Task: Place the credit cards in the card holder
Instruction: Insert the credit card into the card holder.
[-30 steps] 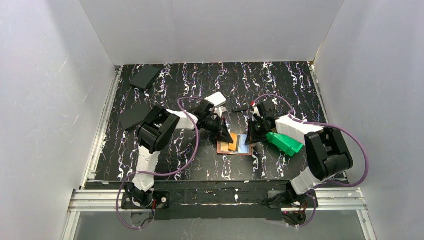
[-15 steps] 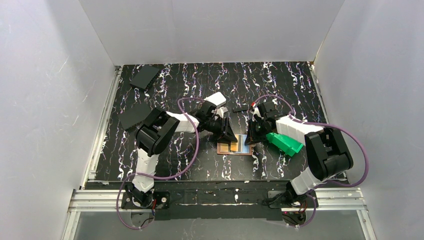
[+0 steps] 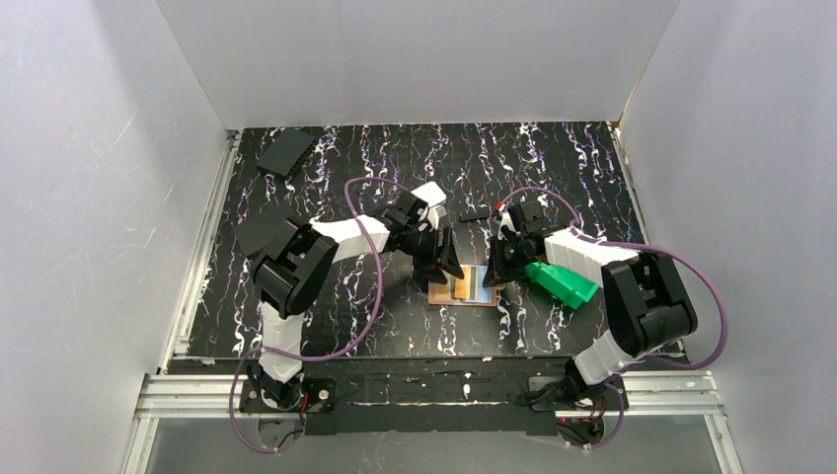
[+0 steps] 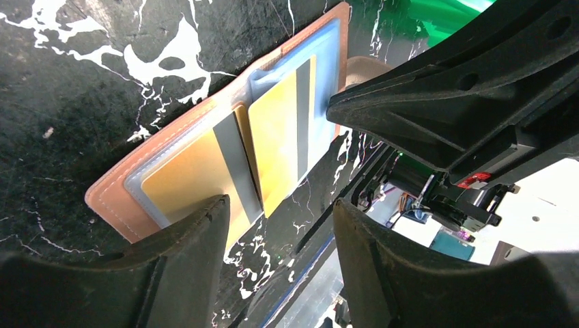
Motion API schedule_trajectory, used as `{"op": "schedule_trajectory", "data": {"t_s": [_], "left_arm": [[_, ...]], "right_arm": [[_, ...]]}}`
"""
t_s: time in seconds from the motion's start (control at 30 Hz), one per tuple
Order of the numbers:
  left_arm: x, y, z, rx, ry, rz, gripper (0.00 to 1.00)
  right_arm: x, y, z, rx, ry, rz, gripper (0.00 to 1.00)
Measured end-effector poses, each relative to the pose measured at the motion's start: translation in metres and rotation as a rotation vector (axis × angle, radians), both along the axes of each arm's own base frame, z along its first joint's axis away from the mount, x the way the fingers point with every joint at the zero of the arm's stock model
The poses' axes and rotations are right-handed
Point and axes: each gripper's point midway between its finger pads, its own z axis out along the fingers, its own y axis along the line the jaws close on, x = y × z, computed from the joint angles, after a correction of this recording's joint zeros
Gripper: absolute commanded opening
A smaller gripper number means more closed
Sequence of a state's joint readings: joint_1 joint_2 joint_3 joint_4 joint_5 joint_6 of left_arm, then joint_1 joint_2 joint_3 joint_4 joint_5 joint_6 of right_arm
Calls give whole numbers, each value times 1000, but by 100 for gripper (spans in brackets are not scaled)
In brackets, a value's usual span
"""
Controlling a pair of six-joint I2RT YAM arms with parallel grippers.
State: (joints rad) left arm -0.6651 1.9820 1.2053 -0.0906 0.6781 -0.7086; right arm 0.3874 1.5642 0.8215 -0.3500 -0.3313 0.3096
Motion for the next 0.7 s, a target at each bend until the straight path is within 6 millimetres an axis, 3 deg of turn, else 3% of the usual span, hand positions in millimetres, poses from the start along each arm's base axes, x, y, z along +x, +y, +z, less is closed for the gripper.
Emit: {"op": "schedule_trajectory", "data": {"t_s": [0.1,0.2,0.33,0.43,0.7], "left_arm": [[-2,0,0,5,2,-7,47],[-3,-3,-1,9,3,-18,31],[-6,-11,-8,14,11,-38,18],[-10,-15,-12,18,19,-51,12],[-10,-26,-17,22,23,-68,9]], "right_arm": [[0,0,0,0,0,0,4],[0,0,0,0,-1,0,4],[0,0,0,0,-1,1,3],[0,0,0,1,-1,1,3],[0,-1,0,0,4,-1,3]]}}
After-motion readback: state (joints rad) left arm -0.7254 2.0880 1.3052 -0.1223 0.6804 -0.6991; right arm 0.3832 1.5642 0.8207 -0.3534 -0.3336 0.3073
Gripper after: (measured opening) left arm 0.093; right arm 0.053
